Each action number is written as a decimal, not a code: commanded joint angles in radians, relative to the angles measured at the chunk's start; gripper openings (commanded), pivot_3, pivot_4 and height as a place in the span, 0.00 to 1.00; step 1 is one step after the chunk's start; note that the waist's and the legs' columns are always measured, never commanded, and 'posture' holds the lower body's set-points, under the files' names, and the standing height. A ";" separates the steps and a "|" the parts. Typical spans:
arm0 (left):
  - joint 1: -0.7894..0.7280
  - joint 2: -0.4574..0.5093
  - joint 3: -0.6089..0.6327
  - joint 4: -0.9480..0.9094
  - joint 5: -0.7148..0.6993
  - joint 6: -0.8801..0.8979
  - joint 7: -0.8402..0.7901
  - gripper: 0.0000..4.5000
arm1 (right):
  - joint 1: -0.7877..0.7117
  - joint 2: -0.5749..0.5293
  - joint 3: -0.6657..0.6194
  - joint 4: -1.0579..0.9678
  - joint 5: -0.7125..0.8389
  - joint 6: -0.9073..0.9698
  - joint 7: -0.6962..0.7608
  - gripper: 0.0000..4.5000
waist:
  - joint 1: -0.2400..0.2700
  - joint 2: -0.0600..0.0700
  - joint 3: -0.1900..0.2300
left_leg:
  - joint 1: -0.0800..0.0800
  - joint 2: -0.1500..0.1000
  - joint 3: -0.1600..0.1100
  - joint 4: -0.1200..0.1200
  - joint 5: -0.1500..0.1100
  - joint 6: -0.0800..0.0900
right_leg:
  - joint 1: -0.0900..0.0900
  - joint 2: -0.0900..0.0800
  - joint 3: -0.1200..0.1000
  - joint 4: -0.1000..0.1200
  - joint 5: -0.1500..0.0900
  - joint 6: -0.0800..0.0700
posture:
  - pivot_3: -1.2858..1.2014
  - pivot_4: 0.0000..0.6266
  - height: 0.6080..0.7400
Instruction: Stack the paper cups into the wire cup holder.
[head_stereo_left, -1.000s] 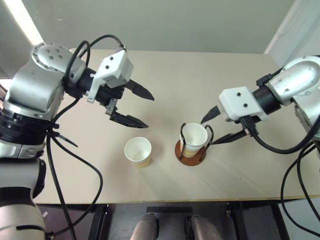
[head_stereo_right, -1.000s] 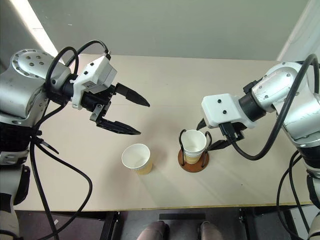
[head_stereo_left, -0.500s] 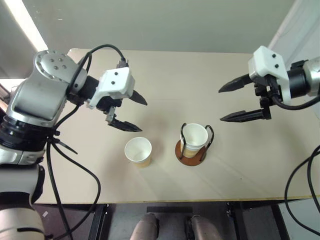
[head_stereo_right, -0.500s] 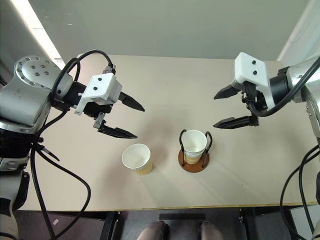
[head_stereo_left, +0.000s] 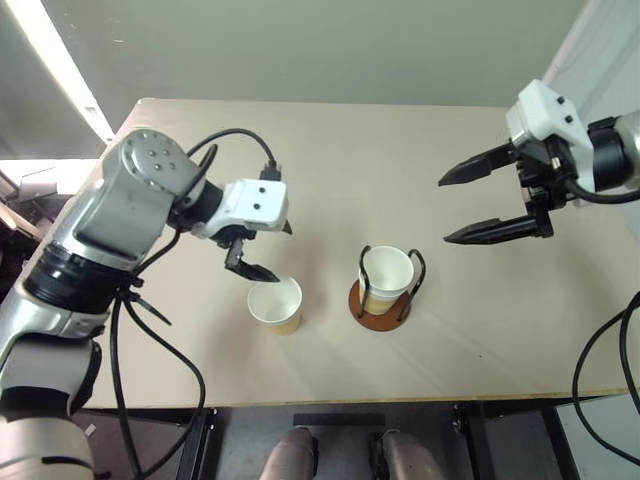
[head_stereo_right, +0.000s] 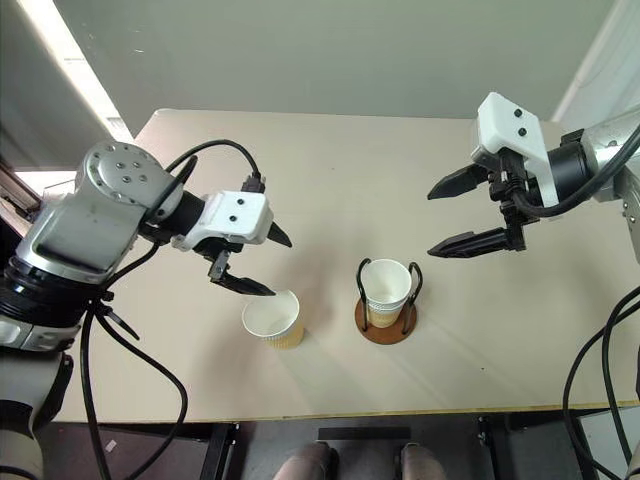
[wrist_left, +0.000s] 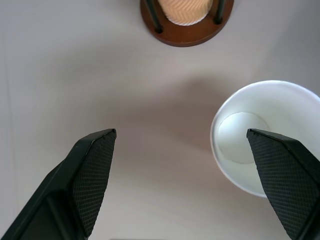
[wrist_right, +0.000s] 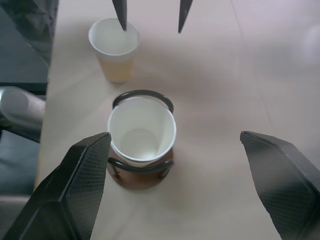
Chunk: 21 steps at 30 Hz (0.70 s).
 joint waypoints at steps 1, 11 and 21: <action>0.002 0.001 0.012 -0.040 0.013 0.007 -0.012 1.00 | -0.031 -0.024 -0.012 -0.005 0.014 0.005 0.019 0.95 | 0.000 0.000 0.000 | 0.000 0.000 0.000 0.000 0.000 0.000 | 0.000 0.000 0.000 0.000 0.000 0.000 | 0.52 0.24 1.00; 0.007 -0.031 -0.019 -0.009 0.073 -0.042 -0.002 1.00 | -0.026 -0.026 -0.026 -0.016 0.027 0.018 0.018 0.95 | 0.001 0.000 0.000 | 0.000 0.000 0.000 0.000 0.000 0.000 | 0.000 0.000 0.000 0.000 0.000 0.000 | 0.52 0.24 1.00; 0.016 -0.070 -0.041 0.028 0.132 -0.096 -0.002 1.00 | -0.017 -0.024 -0.029 -0.027 0.037 0.028 0.005 0.95 | 0.001 0.000 0.000 | 0.000 0.000 0.000 0.000 0.000 0.000 | 0.000 0.000 0.000 0.001 0.000 0.000 | 0.52 0.24 1.00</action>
